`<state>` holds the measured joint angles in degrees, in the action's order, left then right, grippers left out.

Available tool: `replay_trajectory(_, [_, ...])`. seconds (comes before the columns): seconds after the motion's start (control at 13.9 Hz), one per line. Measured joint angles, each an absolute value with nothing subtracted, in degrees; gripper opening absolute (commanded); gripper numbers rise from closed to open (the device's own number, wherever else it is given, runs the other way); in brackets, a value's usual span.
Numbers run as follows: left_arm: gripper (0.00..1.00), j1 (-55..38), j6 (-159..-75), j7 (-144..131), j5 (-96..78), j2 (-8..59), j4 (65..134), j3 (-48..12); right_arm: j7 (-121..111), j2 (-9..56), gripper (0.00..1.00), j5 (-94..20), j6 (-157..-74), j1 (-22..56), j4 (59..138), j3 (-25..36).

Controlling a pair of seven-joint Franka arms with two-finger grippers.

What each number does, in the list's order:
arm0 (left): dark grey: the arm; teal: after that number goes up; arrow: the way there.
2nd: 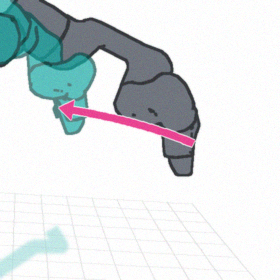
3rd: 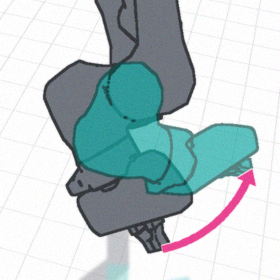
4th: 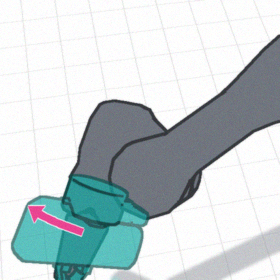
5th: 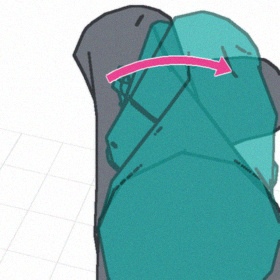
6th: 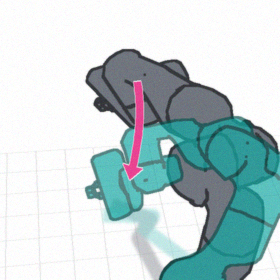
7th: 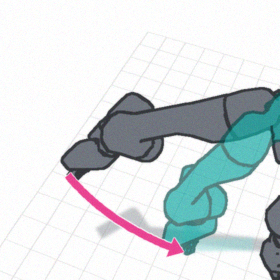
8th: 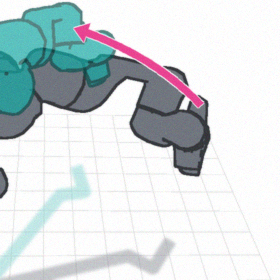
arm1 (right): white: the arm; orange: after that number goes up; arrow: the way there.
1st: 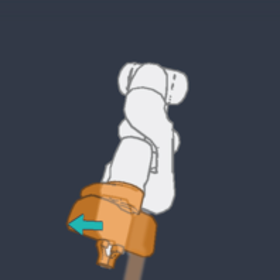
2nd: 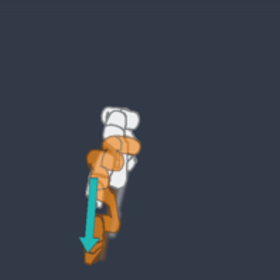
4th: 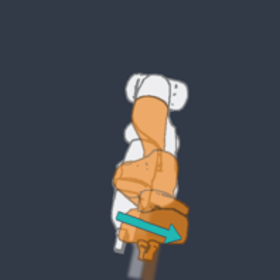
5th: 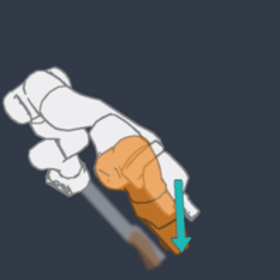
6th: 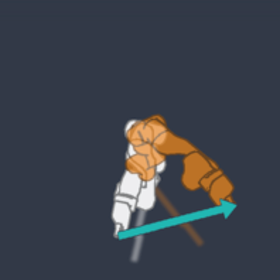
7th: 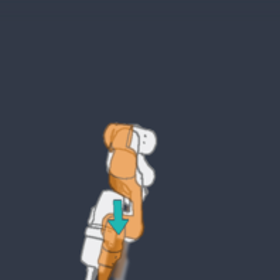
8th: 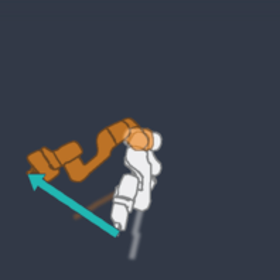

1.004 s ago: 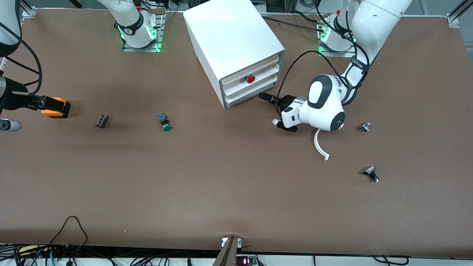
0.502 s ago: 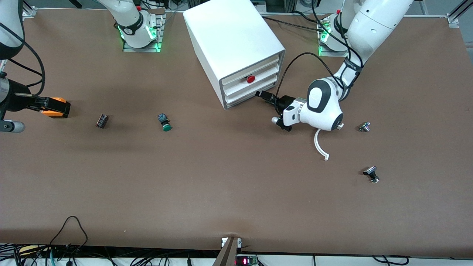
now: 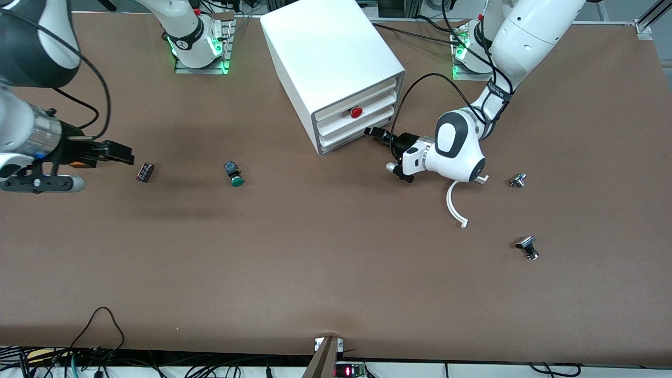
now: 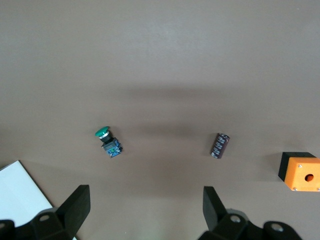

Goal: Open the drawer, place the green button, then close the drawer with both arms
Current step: 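Pull the drawer open with the left gripper while the right gripper reaches the button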

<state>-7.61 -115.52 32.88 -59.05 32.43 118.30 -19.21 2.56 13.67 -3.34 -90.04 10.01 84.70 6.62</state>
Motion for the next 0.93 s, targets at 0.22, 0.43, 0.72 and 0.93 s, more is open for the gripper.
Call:
replay_trajectory(0.22, [0.61, -7.73, -115.52, 32.93, -60.92, 32.43, 119.30, -20.44, 2.56, 14.09, 1.00, -3.36, -90.90, 10.27, 85.14, 6.63])
replay_trajectory(0.43, [0.32, -7.79, -116.84, 32.94, -61.13, 32.43, 120.08, -21.49, 2.56, 14.20, 1.00, -3.73, -93.44, 11.50, 87.19, 6.62])
replay_trajectory(0.72, [0.00, -8.13, -119.15, 33.15, -61.17, 32.48, 120.63, -22.41, 2.62, 14.51, 1.00, -5.12, -97.61, 12.76, 90.96, 6.42])
replay_trajectory(0.93, [0.00, -8.07, -119.02, 34.18, -61.50, 32.43, 120.65, -22.44, 2.62, 14.51, 1.00, -5.35, -101.37, 12.91, 93.92, 4.49])
